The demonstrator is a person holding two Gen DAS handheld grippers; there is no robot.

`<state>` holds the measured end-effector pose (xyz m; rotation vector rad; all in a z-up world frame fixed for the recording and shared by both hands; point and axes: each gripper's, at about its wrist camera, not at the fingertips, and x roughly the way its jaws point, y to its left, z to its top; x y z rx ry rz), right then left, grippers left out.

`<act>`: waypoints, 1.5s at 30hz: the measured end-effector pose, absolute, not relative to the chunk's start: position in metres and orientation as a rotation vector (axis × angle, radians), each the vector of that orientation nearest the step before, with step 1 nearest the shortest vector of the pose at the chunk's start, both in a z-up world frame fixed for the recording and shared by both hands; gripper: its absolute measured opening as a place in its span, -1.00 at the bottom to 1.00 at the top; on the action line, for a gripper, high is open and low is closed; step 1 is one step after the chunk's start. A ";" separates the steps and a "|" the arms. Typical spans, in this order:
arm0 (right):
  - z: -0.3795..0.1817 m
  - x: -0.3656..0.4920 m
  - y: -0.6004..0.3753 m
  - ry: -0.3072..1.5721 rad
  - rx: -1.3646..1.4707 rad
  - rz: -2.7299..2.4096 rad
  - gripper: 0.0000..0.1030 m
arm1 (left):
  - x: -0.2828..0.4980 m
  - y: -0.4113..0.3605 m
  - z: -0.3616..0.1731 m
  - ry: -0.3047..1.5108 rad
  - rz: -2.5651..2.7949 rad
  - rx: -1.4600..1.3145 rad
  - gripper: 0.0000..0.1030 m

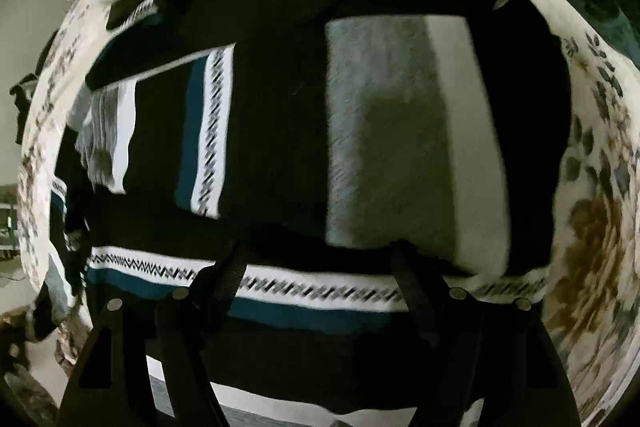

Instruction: Fold small clothes

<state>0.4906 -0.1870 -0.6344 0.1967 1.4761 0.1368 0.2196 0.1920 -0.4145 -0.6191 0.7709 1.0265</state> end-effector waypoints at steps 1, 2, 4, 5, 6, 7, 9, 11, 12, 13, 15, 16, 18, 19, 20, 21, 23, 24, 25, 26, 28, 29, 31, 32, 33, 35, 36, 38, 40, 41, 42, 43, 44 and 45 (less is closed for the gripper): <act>-0.635 0.495 -0.207 1.475 0.217 0.135 0.48 | 0.243 0.170 -0.400 0.772 0.974 -0.542 -0.92; -0.631 0.494 -0.224 1.472 0.229 0.132 0.48 | 0.264 0.150 -0.389 0.772 0.915 -0.486 -0.92; -0.632 0.499 -0.260 1.462 0.253 0.114 0.48 | 0.317 0.088 -0.372 0.783 0.754 -0.365 -0.92; -0.631 0.500 -0.271 1.459 0.270 0.105 0.48 | 0.343 0.051 -0.368 0.792 0.662 -0.310 -0.92; -0.632 0.501 -0.287 1.459 0.291 0.097 0.48 | 0.359 0.028 -0.369 0.797 0.603 -0.285 -0.92; -0.633 0.501 -0.297 1.460 0.315 0.095 0.48 | 0.381 -0.012 -0.371 0.813 0.507 -0.253 -0.92; -0.633 0.501 -0.325 1.464 0.348 0.077 0.48 | 0.416 -0.087 -0.384 0.861 0.344 -0.202 -0.92; -0.630 0.503 -0.363 1.460 0.351 0.043 0.48 | 0.441 -0.156 -0.404 0.917 0.204 -0.165 -0.92; -0.631 0.500 -0.382 1.464 0.360 0.032 0.48 | 0.449 -0.177 -0.411 0.936 0.163 -0.147 -0.92; -0.630 0.495 -0.392 1.468 0.370 0.021 0.48 | 0.454 -0.207 -0.424 0.969 0.106 -0.116 -0.91; -0.635 0.491 -0.415 1.479 0.399 0.007 0.48 | 0.464 -0.255 -0.450 1.049 0.005 -0.070 -0.89; -0.637 0.490 -0.424 1.482 0.407 0.006 0.48 | 0.466 -0.269 -0.463 1.093 -0.024 -0.052 -0.83; -0.638 0.482 -0.458 1.487 0.427 0.023 0.48 | 0.469 -0.290 -0.484 1.177 -0.085 -0.050 -0.82; -0.639 0.481 -0.466 1.491 0.435 0.035 0.48 | 0.467 -0.292 -0.489 1.195 -0.097 -0.047 -0.78; -0.642 0.480 -0.469 1.495 0.446 0.049 0.48 | 0.465 -0.294 -0.491 1.203 -0.100 -0.040 -0.71; -0.637 0.468 -0.496 1.496 0.452 0.055 0.48 | 0.461 -0.290 -0.490 1.214 -0.106 -0.047 -0.51; -0.633 0.463 -0.521 1.495 0.469 0.075 0.48 | 0.453 -0.276 -0.483 1.216 -0.112 -0.090 0.31; -0.630 0.458 -0.537 1.497 0.473 0.082 0.48 | 0.445 -0.261 -0.476 1.204 -0.085 -0.112 0.55; -0.625 0.456 -0.544 1.500 0.474 0.086 0.48 | 0.436 -0.243 -0.469 1.191 -0.049 -0.131 0.72; -0.612 0.454 -0.553 1.492 0.476 0.098 0.48 | 0.428 -0.227 -0.463 1.177 -0.007 -0.153 0.72; -0.591 0.465 -0.546 1.475 0.463 0.133 0.48 | 0.413 -0.173 -0.456 1.156 0.141 -0.216 0.72; -0.576 0.472 -0.542 1.458 0.439 0.171 0.48 | 0.402 -0.137 -0.455 1.143 0.237 -0.271 0.72; -0.552 0.497 -0.517 1.427 0.397 0.254 0.48 | 0.388 -0.081 -0.461 1.119 0.390 -0.383 0.72; -0.540 0.509 -0.495 1.423 0.369 0.297 0.48 | 0.382 -0.054 -0.469 1.117 0.442 -0.460 0.68; -0.531 0.519 -0.478 1.421 0.339 0.341 0.48 | 0.376 -0.029 -0.479 1.126 0.470 -0.552 0.68; -0.521 0.551 -0.408 1.419 0.236 0.469 0.48 | 0.367 0.012 -0.504 1.128 0.488 -0.755 0.64; -0.521 0.565 -0.377 1.420 0.192 0.534 0.48 | 0.364 0.029 -0.519 1.109 0.483 -0.854 0.56; -0.523 0.589 -0.303 1.423 0.075 0.649 0.48 | 0.364 0.044 -0.536 1.094 0.480 -0.947 0.29; -0.540 0.605 -0.249 1.452 -0.032 0.744 0.48 | 0.370 0.054 -0.552 1.096 0.449 -1.031 0.16; -0.553 0.615 -0.215 1.478 -0.079 0.777 0.48 | 0.373 0.055 -0.558 1.098 0.440 -1.049 -0.09; -0.562 0.621 -0.199 1.499 -0.108 0.790 0.48 | 0.377 0.056 -0.563 1.099 0.429 -1.052 -0.23; -0.569 0.629 -0.182 1.522 -0.124 0.808 0.48 | 0.380 0.056 -0.563 1.096 0.421 -1.046 -0.64; -0.579 0.639 -0.149 1.549 -0.133 0.824 0.48 | 0.383 0.056 -0.564 1.097 0.410 -1.029 -0.80; -0.587 0.644 -0.132 1.567 -0.141 0.828 0.44 | 0.383 0.056 -0.563 1.093 0.409 -1.016 -0.81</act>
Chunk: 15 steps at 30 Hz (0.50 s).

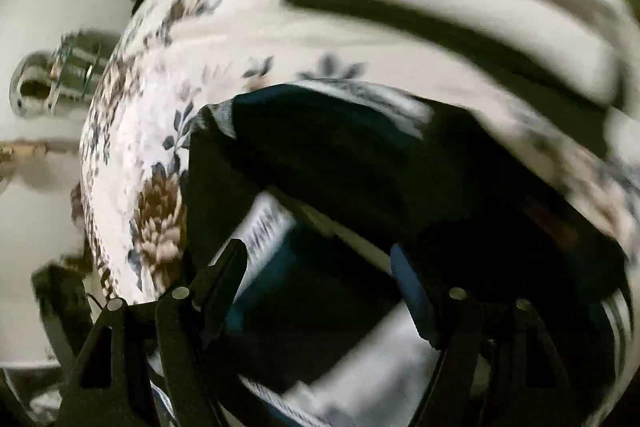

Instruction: Fold small clothes

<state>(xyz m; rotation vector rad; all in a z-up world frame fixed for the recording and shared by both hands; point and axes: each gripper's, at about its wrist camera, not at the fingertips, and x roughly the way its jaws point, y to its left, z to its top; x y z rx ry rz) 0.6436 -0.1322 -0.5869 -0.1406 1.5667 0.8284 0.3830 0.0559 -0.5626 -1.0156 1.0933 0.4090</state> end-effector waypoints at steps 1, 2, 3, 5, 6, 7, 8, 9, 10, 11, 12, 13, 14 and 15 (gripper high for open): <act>-0.593 0.644 -0.128 1.584 -0.147 0.836 0.06 | 0.383 0.055 -0.561 1.085 0.410 -0.998 -0.88; -0.599 0.646 -0.112 1.596 -0.142 0.853 -0.27 | 0.384 0.052 -0.559 1.085 0.410 -0.971 -0.91; -0.603 0.648 -0.096 1.601 -0.141 0.859 -0.82 | 0.384 0.052 -0.559 1.084 0.410 -0.955 -0.93; -0.600 0.647 -0.101 1.562 -0.129 0.861 -0.93 | 0.379 0.052 -0.557 1.083 0.408 -0.938 -0.96; -0.598 0.647 -0.104 1.545 -0.118 0.854 -0.94 | 0.376 0.053 -0.555 1.084 0.404 -0.931 -0.96; -0.598 0.650 -0.095 1.535 -0.107 0.839 -0.94 | 0.374 0.055 -0.555 1.083 0.405 -0.932 -0.96; -0.599 0.654 -0.085 1.522 -0.084 0.816 -0.94 | 0.372 0.056 -0.556 1.082 0.404 -0.938 -0.96; -0.598 0.656 -0.085 1.513 -0.059 0.801 -0.95 | 0.371 0.058 -0.556 1.080 0.403 -0.942 -0.96; -0.597 0.659 -0.087 1.506 -0.037 0.784 -0.95 | 0.372 0.059 -0.557 1.079 0.397 -0.940 -0.96; -0.597 0.663 -0.093 1.503 -0.015 0.767 -0.95 | 0.373 0.060 -0.557 1.081 0.395 -0.927 -0.96; -0.597 0.667 -0.097 1.503 -0.008 0.751 -0.95 | 0.376 0.060 -0.558 1.085 0.388 -0.916 -0.96; -0.599 0.669 -0.097 1.506 -0.008 0.740 -0.95 | 0.378 0.060 -0.558 1.088 0.381 -0.908 -0.96; -0.603 0.670 -0.096 1.513 -0.016 0.720 -0.95 | 0.381 0.061 -0.558 1.094 0.376 -0.902 -0.96; -0.607 0.669 -0.094 1.519 -0.039 0.717 -0.95 | 0.384 0.062 -0.556 1.108 0.368 -0.893 -0.95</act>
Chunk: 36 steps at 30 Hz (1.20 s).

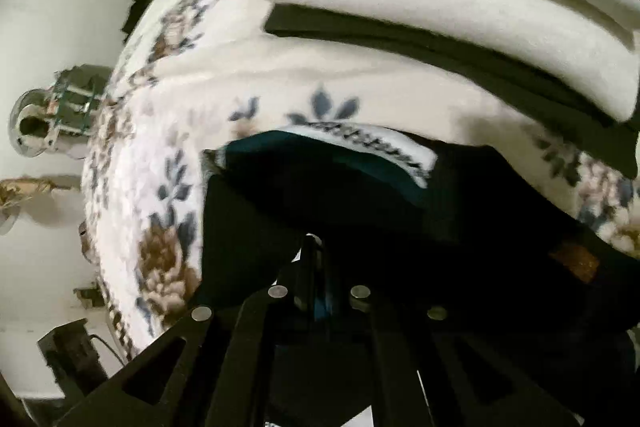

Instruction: Fold small clothes

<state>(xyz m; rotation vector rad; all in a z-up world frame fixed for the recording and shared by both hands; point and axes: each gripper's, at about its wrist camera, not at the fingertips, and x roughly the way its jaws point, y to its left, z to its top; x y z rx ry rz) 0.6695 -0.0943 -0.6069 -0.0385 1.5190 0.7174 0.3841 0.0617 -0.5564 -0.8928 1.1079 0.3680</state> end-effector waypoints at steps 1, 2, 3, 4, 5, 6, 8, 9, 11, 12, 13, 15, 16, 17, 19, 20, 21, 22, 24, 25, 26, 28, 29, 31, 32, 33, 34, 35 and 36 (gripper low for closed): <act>-0.609 0.669 -0.090 1.530 -0.055 0.723 -0.94 | 0.386 0.062 -0.553 1.120 0.356 -0.876 -0.89; -0.612 0.669 -0.090 1.582 -0.026 0.725 -0.93 | 0.391 0.063 -0.550 1.127 0.350 -0.854 -0.89; -0.610 0.671 -0.094 1.606 0.008 0.722 -0.72 | 0.394 0.062 -0.544 1.146 0.346 -0.809 -0.86; -0.606 0.670 -0.104 1.612 0.049 0.712 -0.41 | 0.397 0.061 -0.535 1.166 0.351 -0.742 -0.71; -0.596 0.668 -0.126 1.590 0.112 0.690 -0.26 | 0.400 0.061 -0.527 1.168 0.354 -0.692 -0.43; -0.585 0.662 -0.154 1.562 0.147 0.647 -0.04 | 0.402 0.060 -0.517 1.160 0.353 -0.626 -0.23; -0.566 0.643 -0.219 1.510 0.158 0.529 0.01 | 0.407 0.060 -0.506 1.142 0.346 -0.555 0.36; -0.559 0.634 -0.252 1.492 0.162 0.457 0.04 | 0.413 0.059 -0.501 1.129 0.345 -0.499 0.37; -0.552 0.613 -0.320 1.473 0.201 0.311 0.16 | 0.427 0.055 -0.501 1.131 0.320 -0.430 0.37; -0.552 0.605 -0.343 1.474 0.224 0.267 0.19 | 0.433 0.054 -0.503 1.135 0.309 -0.417 0.37; -0.554 0.595 -0.370 1.486 0.256 0.212 0.19 | 0.441 0.052 -0.507 1.143 0.296 -0.402 0.37; -0.566 0.571 -0.412 1.525 0.331 0.128 0.19 | 0.457 0.047 -0.517 1.166 0.272 -0.365 0.37; -0.572 0.563 -0.424 1.543 0.361 0.106 0.19 | 0.462 0.045 -0.521 1.178 0.268 -0.348 0.37; -0.581 0.551 -0.434 1.562 0.390 0.084 0.19 | 0.466 0.043 -0.524 1.188 0.265 -0.332 0.37; -0.593 0.539 -0.436 1.582 0.404 0.090 0.19 | 0.475 0.040 -0.532 1.214 0.253 -0.295 0.37; -0.603 0.535 -0.435 1.603 0.409 0.086 0.19 | 0.477 0.039 -0.533 1.221 0.254 -0.277 0.37; -0.610 0.530 -0.433 1.604 0.430 0.081 0.19 | 0.479 0.038 -0.534 1.222 0.252 -0.267 0.37; -0.614 0.526 -0.432 1.593 0.462 0.087 0.07 | 0.481 0.037 -0.534 1.224 0.249 -0.248 0.37; -0.615 0.522 -0.427 1.536 0.459 0.075 -0.87 | 0.483 0.035 -0.533 1.224 0.251 -0.209 0.37; -0.611 0.522 -0.424 1.514 0.429 0.051 -0.89 | 0.484 0.035 -0.533 1.226 0.251 -0.190 0.37; -0.600 0.520 -0.422 1.455 0.415 0.036 -0.89 | 0.485 0.035 -0.533 1.228 0.254 -0.179 0.37; -0.584 0.520 -0.424 1.392 0.398 0.014 -0.89 | 0.489 0.036 -0.536 1.235 0.254 -0.164 0.37; -0.578 0.519 -0.428 1.364 0.405 -0.008 -0.89 | 0.491 0.037 -0.539 1.242 0.258 -0.160 0.37; -0.582 0.519 -0.434 1.379 0.414 -0.032 -0.89 | 0.496 0.040 -0.547 1.255 0.261 -0.159 0.37; -0.593 0.521 -0.439 1.408 0.424 -0.050 -0.89 | 0.498 0.042 -0.553 1.266 0.263 -0.163 0.41; -0.603 0.522 -0.442 1.443 0.446 -0.048 -0.87 | 0.500 0.043 -0.556 1.274 0.265 -0.168 0.41; -0.613 0.524 -0.444 1.489 0.477 -0.033 -0.83 | 0.500 0.044 -0.557 1.279 0.267 -0.174 0.41; -0.622 0.524 -0.446 1.533 0.506 -0.023 -0.75 | 0.500 0.044 -0.556 1.277 0.269 -0.177 0.41; -0.622 0.522 -0.447 1.543 0.515 -0.021 -0.49 | 0.497 0.043 -0.552 1.268 0.270 -0.173 0.41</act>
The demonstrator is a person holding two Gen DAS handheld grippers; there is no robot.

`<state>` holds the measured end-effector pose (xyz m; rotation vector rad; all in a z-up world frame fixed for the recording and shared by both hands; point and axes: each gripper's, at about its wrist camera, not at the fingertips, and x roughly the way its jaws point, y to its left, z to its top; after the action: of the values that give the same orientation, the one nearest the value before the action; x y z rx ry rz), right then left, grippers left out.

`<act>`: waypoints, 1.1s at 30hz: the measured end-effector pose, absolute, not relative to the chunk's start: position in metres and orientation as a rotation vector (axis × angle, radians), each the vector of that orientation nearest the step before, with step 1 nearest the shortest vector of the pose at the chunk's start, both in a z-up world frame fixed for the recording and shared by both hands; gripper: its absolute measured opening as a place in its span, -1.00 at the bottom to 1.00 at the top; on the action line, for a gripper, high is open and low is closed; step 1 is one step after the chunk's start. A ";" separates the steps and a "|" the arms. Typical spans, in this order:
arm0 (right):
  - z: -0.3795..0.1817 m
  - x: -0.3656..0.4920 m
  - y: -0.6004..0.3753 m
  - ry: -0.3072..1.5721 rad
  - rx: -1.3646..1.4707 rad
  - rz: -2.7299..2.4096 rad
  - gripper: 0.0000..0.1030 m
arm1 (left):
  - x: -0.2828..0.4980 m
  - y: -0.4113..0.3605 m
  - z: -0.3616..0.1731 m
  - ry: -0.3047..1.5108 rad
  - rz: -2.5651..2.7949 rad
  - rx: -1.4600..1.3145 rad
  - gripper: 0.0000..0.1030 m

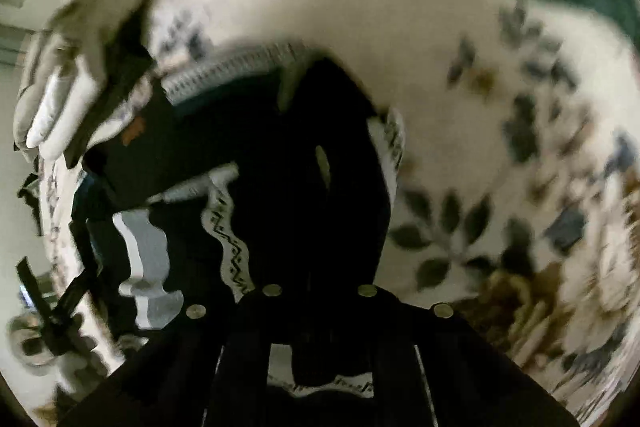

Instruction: Fold small clothes

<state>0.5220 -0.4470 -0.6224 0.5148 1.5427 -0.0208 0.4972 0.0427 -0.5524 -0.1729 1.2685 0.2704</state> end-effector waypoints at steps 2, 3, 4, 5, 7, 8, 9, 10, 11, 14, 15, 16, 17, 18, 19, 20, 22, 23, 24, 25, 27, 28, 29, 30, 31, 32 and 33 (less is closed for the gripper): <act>-0.610 0.516 -0.445 1.506 0.526 0.019 0.16 | 0.487 0.036 -0.538 1.235 0.276 -0.142 0.43; -0.606 0.513 -0.444 1.497 0.531 0.035 0.52 | 0.483 0.032 -0.531 1.218 0.274 -0.132 0.45; -0.601 0.508 -0.441 1.494 0.539 0.052 0.59 | 0.475 0.025 -0.522 1.195 0.263 -0.119 0.63; -0.596 0.501 -0.439 1.499 0.554 0.064 0.59 | 0.467 0.018 -0.515 1.185 0.253 -0.107 0.89; -0.590 0.487 -0.439 1.511 0.574 0.089 0.66 | 0.449 0.001 -0.503 1.174 0.234 -0.091 0.95; -0.586 0.484 -0.442 1.515 0.577 0.108 0.69 | 0.437 -0.011 -0.495 1.167 0.217 -0.098 0.95; -0.583 0.477 -0.443 1.520 0.569 0.127 0.74 | 0.423 -0.023 -0.488 1.160 0.214 -0.096 0.95; -0.579 0.473 -0.447 1.523 0.564 0.139 0.75 | 0.412 -0.035 -0.482 1.159 0.204 -0.093 0.95; -0.575 0.466 -0.456 1.531 0.557 0.168 0.75 | 0.402 -0.049 -0.476 1.162 0.194 -0.091 0.95; -0.567 0.449 -0.487 1.569 0.544 0.221 0.75 | 0.355 -0.102 -0.469 1.210 0.183 -0.069 0.95; -0.566 0.443 -0.495 1.584 0.542 0.237 0.75 | 0.343 -0.116 -0.471 1.230 0.183 -0.068 0.95; -0.565 0.438 -0.506 1.599 0.536 0.254 0.75 | 0.322 -0.138 -0.475 1.265 0.185 -0.068 0.95; -0.563 0.434 -0.516 1.613 0.525 0.268 0.75 | 0.305 -0.156 -0.479 1.298 0.179 -0.078 0.95; -0.562 0.430 -0.525 1.624 0.512 0.279 0.75 | 0.286 -0.177 -0.485 1.337 0.170 -0.095 0.95; -0.561 0.429 -0.533 1.630 0.505 0.287 0.75 | 0.268 -0.198 -0.493 1.381 0.162 -0.110 0.95; -0.559 0.427 -0.544 1.637 0.497 0.300 0.75 | 0.252 -0.217 -0.500 1.412 0.151 -0.127 0.95; -0.558 0.428 -0.563 1.643 0.484 0.321 0.75 | 0.220 -0.258 -0.518 1.477 0.118 -0.160 0.95; -0.558 0.432 -0.574 1.644 0.480 0.328 0.75 | 0.209 -0.275 -0.525 1.496 0.109 -0.161 0.95; -0.559 0.436 -0.582 1.641 0.481 0.333 0.75 | 0.199 -0.292 -0.534 1.513 0.099 -0.150 0.95; -0.560 0.441 -0.588 1.636 0.483 0.340 0.75 | 0.189 -0.311 -0.546 1.534 0.093 -0.128 0.95; -0.567 0.459 -0.596 1.628 0.490 0.366 0.75 | 0.178 -0.336 -0.564 1.562 0.079 -0.091 0.95; -0.572 0.470 -0.597 1.624 0.500 0.381 0.75 | 0.175 -0.347 -0.575 1.578 0.075 -0.071 0.95; -0.581 0.485 -0.596 1.626 0.514 0.408 0.75 | 0.173 -0.355 -0.584 1.589 0.076 -0.053 0.95; -0.588 0.496 -0.595 1.626 0.529 0.424 0.75 | 0.172 -0.358 -0.591 1.591 0.084 -0.038 0.94; -0.595 0.507 -0.592 1.626 0.550 0.441 0.75 | 0.173 -0.360 -0.595 1.588 0.098 -0.024 0.94; -0.606 0.523 -0.588 1.628 0.582 0.462 0.75 | 0.175 -0.360 -0.598 1.584 0.108 -0.018 0.92; -0.612 0.532 -0.584 1.627 0.603 0.465 0.75 | 0.177 -0.358 -0.602 1.584 0.114 -0.024 0.87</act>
<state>0.5318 -0.5844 -0.6117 0.6028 1.6266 0.4653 0.1774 -0.3582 -0.6020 -0.0240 1.5836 0.1141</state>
